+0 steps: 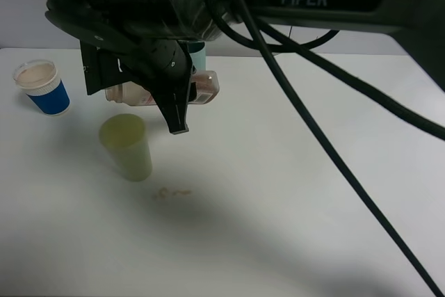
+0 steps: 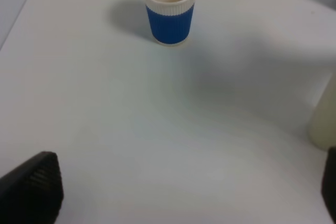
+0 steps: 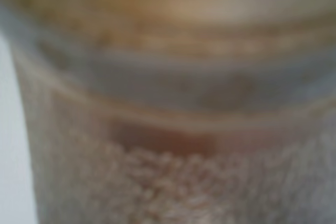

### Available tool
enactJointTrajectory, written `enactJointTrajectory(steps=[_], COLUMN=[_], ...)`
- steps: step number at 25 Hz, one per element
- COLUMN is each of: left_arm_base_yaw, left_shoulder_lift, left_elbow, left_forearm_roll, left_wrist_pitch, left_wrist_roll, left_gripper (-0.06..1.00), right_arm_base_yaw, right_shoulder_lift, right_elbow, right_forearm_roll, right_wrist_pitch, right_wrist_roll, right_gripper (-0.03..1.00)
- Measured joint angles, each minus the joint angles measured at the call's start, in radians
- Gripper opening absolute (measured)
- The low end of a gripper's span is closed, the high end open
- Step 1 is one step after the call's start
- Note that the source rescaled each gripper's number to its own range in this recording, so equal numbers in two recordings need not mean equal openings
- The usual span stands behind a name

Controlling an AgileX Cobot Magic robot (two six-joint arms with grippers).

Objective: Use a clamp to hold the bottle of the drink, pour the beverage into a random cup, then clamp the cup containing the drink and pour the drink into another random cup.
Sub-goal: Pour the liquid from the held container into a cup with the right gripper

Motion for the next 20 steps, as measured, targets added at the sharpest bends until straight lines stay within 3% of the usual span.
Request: enactJointTrajectory(steps=[20], left_arm_base_yaw=[0.0], left_shoulder_lift=[0.0], left_elbow=[0.0], left_forearm_roll=[0.0], left_wrist_pitch=[0.0], left_wrist_roll=[0.0], left_gripper=[1.0], right_arm_base_yaw=[0.0], right_shoulder_lift=[0.0], right_elbow=[0.001], right_forearm_roll=[-0.104], right_wrist_pitch=[0.0], right_wrist_roll=[0.0], right_gripper=[0.01])
